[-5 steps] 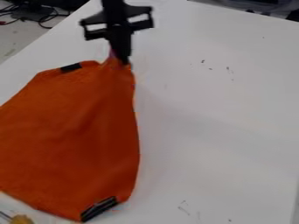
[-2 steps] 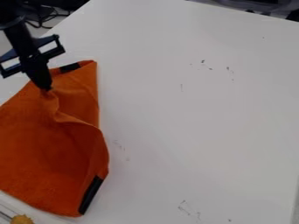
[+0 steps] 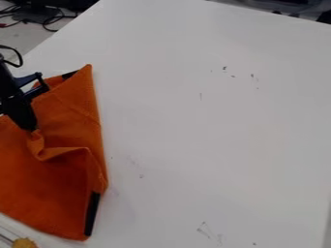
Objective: Fold the cloth half from top right to the bottom left
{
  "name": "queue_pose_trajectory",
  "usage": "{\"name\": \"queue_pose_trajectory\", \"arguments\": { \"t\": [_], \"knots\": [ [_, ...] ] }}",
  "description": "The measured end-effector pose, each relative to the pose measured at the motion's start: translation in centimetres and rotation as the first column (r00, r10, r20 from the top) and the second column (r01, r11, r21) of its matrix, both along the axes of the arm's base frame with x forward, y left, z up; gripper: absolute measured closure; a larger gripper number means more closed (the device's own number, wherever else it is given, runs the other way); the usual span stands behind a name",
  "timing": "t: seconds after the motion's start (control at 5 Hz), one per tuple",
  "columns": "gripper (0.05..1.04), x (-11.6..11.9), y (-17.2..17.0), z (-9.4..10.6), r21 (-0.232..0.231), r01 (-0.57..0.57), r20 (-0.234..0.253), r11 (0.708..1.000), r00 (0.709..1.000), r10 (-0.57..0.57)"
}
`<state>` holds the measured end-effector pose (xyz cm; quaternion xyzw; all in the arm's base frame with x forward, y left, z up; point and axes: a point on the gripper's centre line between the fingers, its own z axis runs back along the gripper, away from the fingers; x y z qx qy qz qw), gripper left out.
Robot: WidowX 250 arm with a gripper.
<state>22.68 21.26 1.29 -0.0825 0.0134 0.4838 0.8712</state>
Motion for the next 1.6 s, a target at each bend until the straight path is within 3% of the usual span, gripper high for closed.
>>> {"name": "queue_pose_trajectory", "arguments": {
  "t": [0.2,0.4,0.6,0.8,1.6],
  "knots": [
    [0.833,-0.6,0.4,-0.5,0.079,0.061,-0.007,0.995,0.998,-0.061],
    [0.571,-0.5,0.6,0.2,0.224,0.176,-0.043,0.958,0.984,-0.171],
    [0.267,0.2,0.2,1.7,0.303,0.257,-0.06,0.918,0.966,-0.251],
    [0.073,1.2,-0.5,3.2,0.36,0.32,-0.065,0.877,0.946,-0.318],
    [0.082,2.8,-1.7,4.8,0.377,0.499,0.013,0.78,0.839,-0.544]
  ]
}}
